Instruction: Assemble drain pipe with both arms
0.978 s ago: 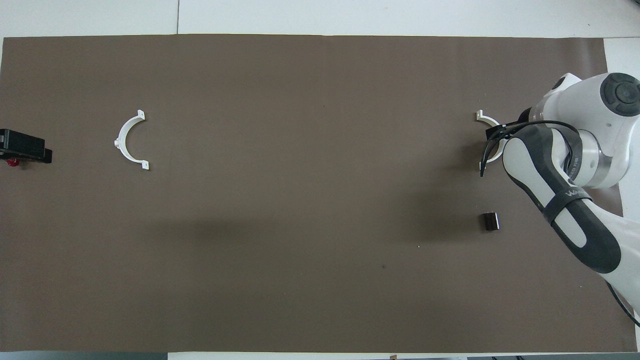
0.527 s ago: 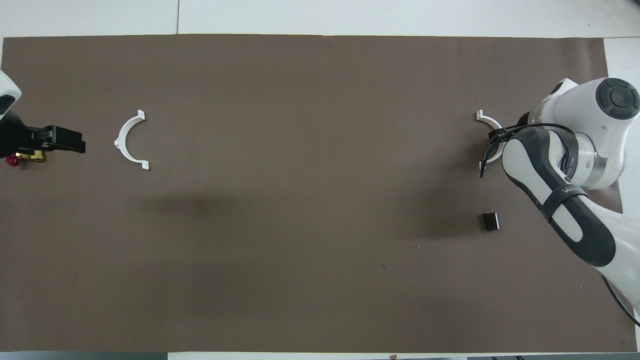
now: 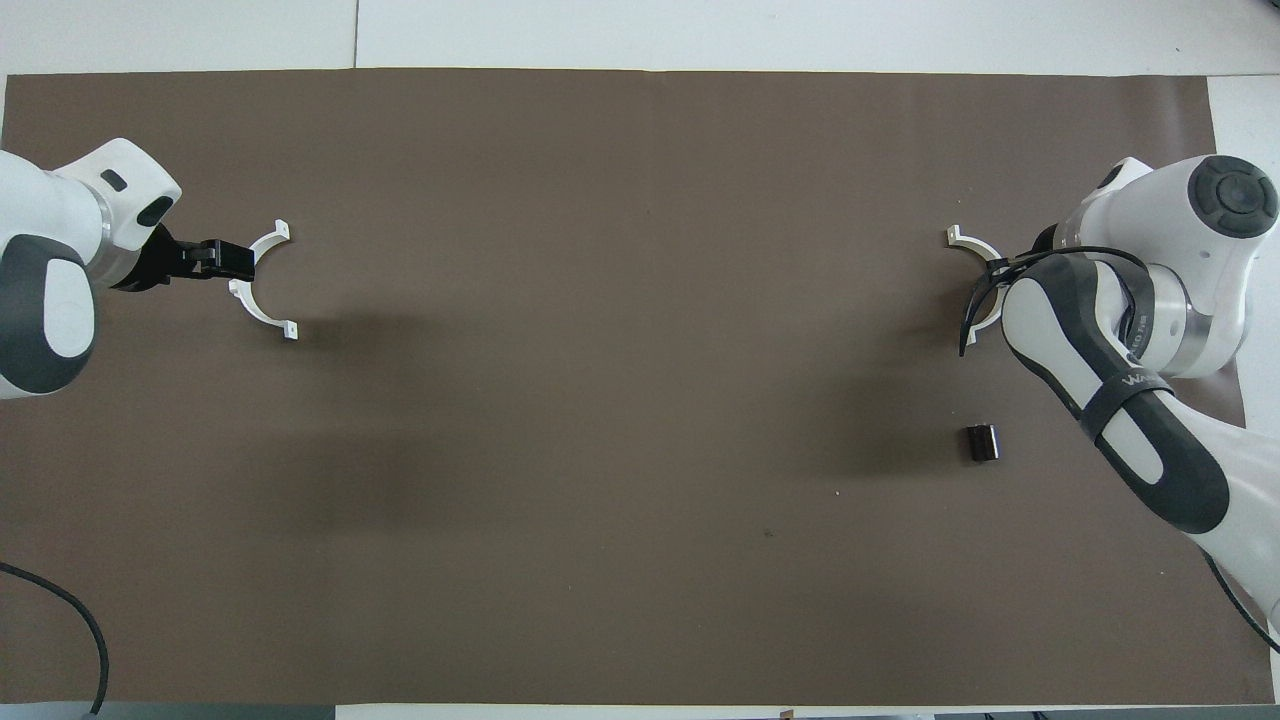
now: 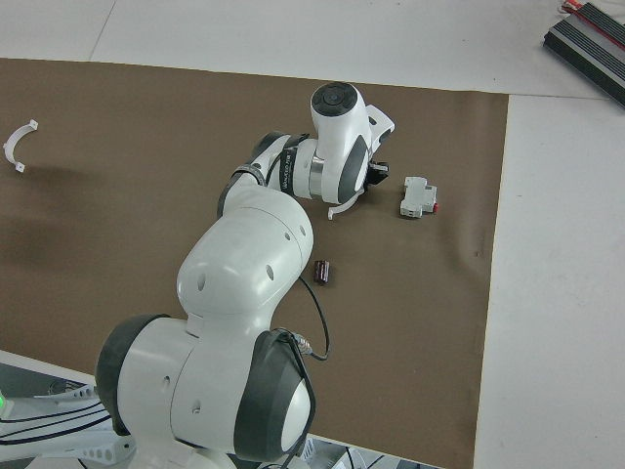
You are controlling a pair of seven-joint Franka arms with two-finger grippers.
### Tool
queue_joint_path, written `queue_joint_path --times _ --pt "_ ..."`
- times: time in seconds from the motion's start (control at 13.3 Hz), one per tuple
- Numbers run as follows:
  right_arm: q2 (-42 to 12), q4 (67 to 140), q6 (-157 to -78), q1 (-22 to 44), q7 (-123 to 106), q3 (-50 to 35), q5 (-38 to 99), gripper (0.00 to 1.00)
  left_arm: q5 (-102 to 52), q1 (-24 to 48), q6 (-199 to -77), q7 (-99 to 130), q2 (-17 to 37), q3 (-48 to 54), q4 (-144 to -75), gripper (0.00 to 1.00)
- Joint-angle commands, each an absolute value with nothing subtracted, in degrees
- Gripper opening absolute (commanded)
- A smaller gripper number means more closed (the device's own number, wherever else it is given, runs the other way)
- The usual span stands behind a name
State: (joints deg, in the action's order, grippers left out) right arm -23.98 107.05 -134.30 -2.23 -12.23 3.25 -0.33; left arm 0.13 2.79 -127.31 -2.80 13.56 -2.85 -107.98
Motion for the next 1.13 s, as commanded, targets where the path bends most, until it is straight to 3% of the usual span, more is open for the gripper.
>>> queue_joint_path --times 0.0,0.15,0.53,0.9,0.98,1.05 --pt "-24.34 99.01 -125.03 -0.19 -11.53 2.38 0.79 0.00 -0.18 3.34 -134.02 -2.81 15.98 -3.25 -110.65 0.99" --pt "-26.01 91.88 -118.06 6.29 -2.60 2.46 0.53 0.00 -0.18 3.16 -135.70 -2.81 17.92 -3.25 -111.09 0.97" --pt "-27.59 91.58 -122.32 26.25 25.54 2.46 0.62 0.00 -0.18 2.29 -143.08 -2.81 20.92 -3.34 -112.94 0.92" --pt "-28.21 97.72 -129.09 29.62 27.16 2.46 -0.09 0.00 -0.18 0.88 -143.09 -3.43 20.83 -3.34 -113.47 0.87" --pt "-27.95 99.39 -131.11 29.53 27.16 2.46 -0.17 0.00 -0.18 0.44 -143.26 -3.43 20.83 -3.25 -113.47 0.71" --pt "-27.43 101.14 -132.96 29.44 27.07 2.46 -0.09 0.00 -0.18 0.35 -143.52 -3.43 20.92 -3.25 -113.38 0.44"
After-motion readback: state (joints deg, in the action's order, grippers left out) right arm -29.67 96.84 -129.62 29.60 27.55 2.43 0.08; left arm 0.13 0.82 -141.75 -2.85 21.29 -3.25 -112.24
